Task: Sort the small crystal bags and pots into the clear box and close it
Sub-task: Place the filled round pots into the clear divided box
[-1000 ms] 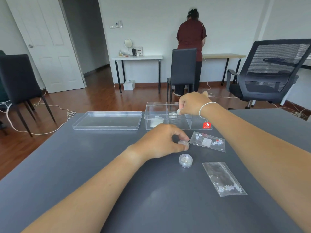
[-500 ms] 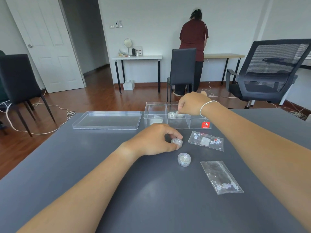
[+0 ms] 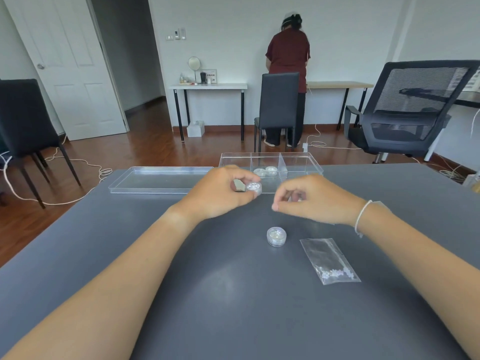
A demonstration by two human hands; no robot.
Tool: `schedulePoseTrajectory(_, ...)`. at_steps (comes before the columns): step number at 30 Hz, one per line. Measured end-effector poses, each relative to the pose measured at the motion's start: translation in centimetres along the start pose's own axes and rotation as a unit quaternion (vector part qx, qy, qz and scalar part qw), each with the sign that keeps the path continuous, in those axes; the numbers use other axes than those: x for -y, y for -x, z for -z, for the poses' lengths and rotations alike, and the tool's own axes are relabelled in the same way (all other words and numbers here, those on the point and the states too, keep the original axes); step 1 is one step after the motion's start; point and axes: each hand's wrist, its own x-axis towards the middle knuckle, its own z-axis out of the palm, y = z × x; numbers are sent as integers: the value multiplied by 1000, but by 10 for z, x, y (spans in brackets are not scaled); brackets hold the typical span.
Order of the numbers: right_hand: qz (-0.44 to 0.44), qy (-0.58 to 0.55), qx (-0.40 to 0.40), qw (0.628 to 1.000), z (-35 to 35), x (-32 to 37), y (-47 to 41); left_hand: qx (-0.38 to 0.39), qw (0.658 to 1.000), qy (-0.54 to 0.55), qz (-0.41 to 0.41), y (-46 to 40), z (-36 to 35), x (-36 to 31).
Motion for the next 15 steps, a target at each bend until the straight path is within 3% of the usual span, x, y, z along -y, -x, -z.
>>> schedulePoseTrajectory(7,10,48,144,988,-6,10,7,-57,998,-27,-8,-1,2,5)
schedulePoseTrajectory(15,5,69,181,981,-5,9,7,-83,996,-24,-10,-1,-2,4)
